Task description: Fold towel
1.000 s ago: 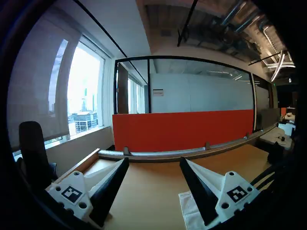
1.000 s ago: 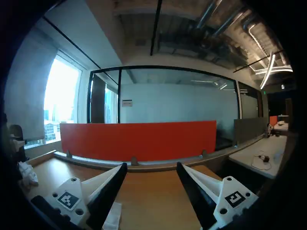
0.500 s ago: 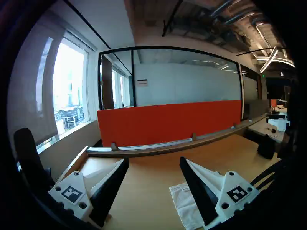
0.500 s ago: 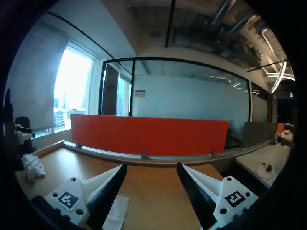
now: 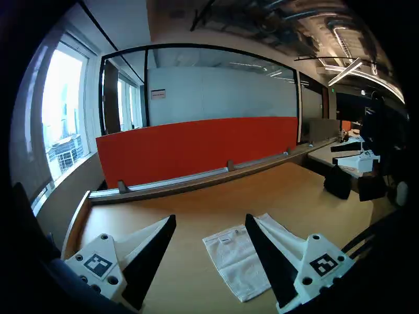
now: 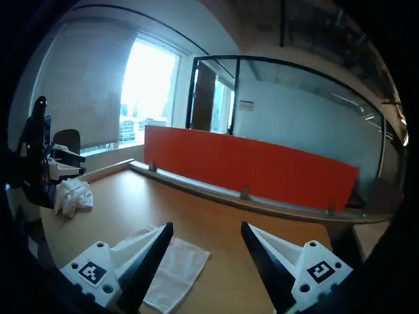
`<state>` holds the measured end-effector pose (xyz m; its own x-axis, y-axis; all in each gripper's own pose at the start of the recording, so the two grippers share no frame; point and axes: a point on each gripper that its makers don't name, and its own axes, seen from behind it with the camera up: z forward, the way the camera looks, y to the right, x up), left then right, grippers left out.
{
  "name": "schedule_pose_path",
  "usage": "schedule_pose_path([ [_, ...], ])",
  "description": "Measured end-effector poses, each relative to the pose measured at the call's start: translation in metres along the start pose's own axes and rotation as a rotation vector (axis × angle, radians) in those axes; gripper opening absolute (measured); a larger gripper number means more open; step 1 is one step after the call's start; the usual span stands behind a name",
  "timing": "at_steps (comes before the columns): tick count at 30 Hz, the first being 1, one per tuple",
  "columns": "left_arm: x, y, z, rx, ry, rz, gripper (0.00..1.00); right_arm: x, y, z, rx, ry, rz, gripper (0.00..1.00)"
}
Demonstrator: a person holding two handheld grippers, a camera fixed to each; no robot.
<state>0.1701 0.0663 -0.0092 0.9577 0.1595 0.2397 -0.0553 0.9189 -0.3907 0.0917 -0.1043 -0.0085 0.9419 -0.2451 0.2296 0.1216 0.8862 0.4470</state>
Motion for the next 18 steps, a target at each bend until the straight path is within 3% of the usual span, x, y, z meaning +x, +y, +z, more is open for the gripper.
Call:
schedule_pose_path([
  [8,-0.022,0.008,0.005,-0.038,-0.054,0.045,0.98,-0.015,-0.019,0.009,0.074,-0.055,-0.033,1.0],
  [18,-0.066,0.025,0.012,-0.083,-0.131,0.06,0.98,-0.058,-0.048,0.019,0.153,-0.141,-0.076,1.0],
])
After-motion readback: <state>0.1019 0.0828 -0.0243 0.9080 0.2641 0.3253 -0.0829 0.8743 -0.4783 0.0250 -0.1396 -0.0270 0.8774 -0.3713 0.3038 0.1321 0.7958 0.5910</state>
